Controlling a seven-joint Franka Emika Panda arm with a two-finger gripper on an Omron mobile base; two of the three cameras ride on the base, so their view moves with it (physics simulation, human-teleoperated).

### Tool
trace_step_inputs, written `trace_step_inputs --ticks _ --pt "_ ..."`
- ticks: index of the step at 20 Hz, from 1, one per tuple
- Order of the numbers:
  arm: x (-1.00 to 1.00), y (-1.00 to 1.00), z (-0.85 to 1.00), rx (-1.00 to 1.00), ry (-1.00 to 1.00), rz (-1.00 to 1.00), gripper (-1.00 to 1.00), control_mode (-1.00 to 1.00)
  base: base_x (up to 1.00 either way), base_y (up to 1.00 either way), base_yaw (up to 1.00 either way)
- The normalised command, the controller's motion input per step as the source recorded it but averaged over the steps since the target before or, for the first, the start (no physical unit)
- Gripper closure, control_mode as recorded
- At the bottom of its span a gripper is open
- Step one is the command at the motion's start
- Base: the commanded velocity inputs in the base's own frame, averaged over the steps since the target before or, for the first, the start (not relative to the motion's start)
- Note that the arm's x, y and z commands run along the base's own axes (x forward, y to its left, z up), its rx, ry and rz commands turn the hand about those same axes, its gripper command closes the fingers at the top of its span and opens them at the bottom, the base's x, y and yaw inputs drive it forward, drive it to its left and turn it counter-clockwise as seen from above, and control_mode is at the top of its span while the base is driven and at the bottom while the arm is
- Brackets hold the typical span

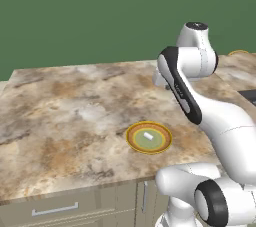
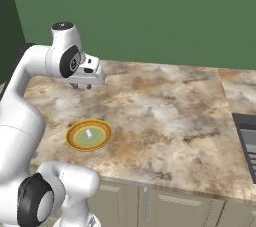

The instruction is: Pick up the marshmallow and place it in the cup of hot chocolate on the dining counter.

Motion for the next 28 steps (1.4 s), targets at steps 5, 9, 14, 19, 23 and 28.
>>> trace_step_inputs --ticks 5,9,14,19,23,28 --pt "-0.21 0.11 -0.20 0.00 0.02 0.04 -1.00 -1.00 0.00 0.00 0.00" --pt "-0.25 0.34 -0.39 0.07 0.06 0.24 -1.00 -1.00 0.00 0.00 0.00" --pt "-0.03 0.29 -0.44 0.06 0.12 0.27 -1.00 -1.00 0.00 0.00 0.00" --pt "0.19 0.05 -0.34 -0.05 0.05 0.06 -1.00 -1.00 0.00 0.00 0.00" --pt "0.09 0.00 -0.30 -0.08 0.00 0.00 -1.00 -1.00 0.00 0.00 0.00" --pt "0.06 0.00 -0.49 -0.05 0.00 0.00 -1.00 -1.00 0.00 0.00 0.00"
